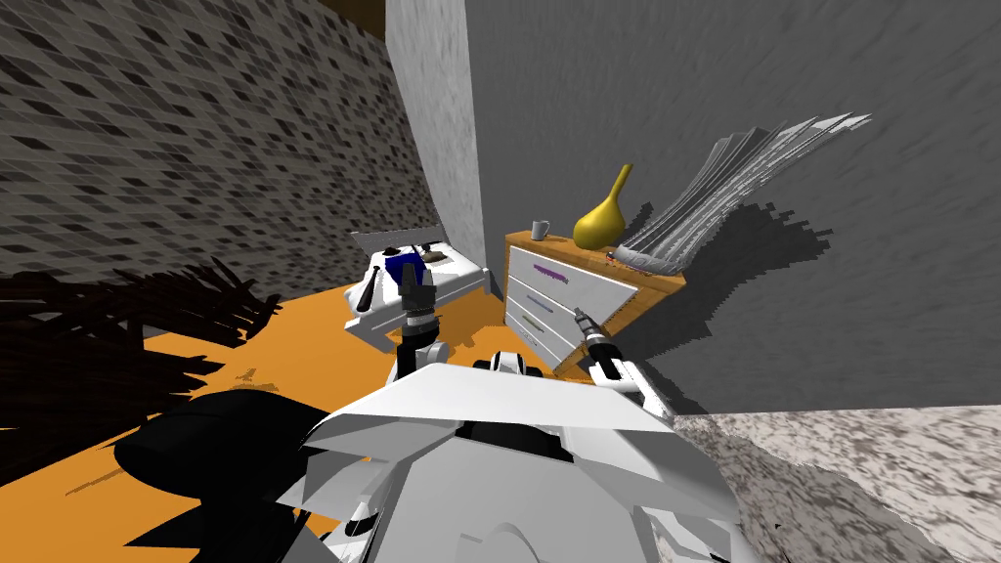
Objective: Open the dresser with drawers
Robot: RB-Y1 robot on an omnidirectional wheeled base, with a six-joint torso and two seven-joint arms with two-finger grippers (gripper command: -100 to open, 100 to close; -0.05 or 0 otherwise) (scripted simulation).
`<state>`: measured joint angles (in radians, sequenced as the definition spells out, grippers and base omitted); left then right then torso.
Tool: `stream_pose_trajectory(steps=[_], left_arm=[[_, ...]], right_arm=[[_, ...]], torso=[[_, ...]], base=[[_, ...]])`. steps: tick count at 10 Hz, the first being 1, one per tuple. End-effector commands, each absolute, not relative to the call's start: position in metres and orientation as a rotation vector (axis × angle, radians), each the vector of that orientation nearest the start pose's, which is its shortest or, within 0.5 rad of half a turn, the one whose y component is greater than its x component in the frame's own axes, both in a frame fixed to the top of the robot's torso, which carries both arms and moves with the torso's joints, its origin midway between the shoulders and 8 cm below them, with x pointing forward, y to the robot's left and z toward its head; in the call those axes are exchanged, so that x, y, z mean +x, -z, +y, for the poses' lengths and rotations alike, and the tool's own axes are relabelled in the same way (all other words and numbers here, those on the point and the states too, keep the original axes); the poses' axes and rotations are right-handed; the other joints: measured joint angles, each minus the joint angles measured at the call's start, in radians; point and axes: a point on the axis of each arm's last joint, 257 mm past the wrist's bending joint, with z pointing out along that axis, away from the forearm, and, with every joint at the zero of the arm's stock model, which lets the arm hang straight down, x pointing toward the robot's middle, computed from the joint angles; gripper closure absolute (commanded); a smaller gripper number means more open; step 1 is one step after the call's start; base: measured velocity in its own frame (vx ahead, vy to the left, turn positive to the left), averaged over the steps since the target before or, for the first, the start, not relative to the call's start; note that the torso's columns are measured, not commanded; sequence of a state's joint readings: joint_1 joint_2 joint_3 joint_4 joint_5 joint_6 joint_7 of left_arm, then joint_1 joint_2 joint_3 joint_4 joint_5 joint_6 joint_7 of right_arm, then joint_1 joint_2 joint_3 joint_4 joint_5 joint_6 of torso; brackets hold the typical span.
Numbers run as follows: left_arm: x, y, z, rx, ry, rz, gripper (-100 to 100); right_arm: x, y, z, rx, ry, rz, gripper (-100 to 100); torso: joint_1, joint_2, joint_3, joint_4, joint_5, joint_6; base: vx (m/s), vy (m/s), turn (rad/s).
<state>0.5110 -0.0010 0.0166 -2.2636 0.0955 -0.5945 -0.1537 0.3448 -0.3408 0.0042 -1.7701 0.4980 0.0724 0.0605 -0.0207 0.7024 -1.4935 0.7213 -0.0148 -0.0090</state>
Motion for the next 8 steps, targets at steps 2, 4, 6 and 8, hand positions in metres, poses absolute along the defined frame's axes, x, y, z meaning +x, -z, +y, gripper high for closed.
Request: stream_pose_trajectory(steps=[2,4,6,8], left_arm=[[0.326,-0.032,0.297,-0.609,1.207,0.539,0],[0.326,-0.032,0.297,-0.609,1.207,0.539,0],[0.326,-0.032,0.297,-0.609,1.207,0.539,0],[0.326,-0.032,0.297,-0.609,1.207,0.539,0]], right_arm=[[0.428,0.32,-0.38,0.667,-0.275,1.732,-100],[0.423,0.339,-0.398,0.645,-0.166,1.788,-100],[0.421,0.349,-0.412,0.605,-0.076,1.825,-100],[0.416,0.357,-0.419,0.629,-0.046,1.841,-100]], torso=[[-0.003,-0.005,-0.003,-0.002,-0.002,-0.001],[-0.005,-0.005,-0.002,-0.002,-0.004,-0.003],[-0.008,-0.004,-0.001,-0.001,-0.004,0.0],[-0.013,-0.011,-0.004,-0.004,-0.007,-0.002]], base=[[0.014,0.028,0.038],[-0.009,0.039,0.085],[-0.007,0.034,0.067],[0.003,0.04,0.045]])
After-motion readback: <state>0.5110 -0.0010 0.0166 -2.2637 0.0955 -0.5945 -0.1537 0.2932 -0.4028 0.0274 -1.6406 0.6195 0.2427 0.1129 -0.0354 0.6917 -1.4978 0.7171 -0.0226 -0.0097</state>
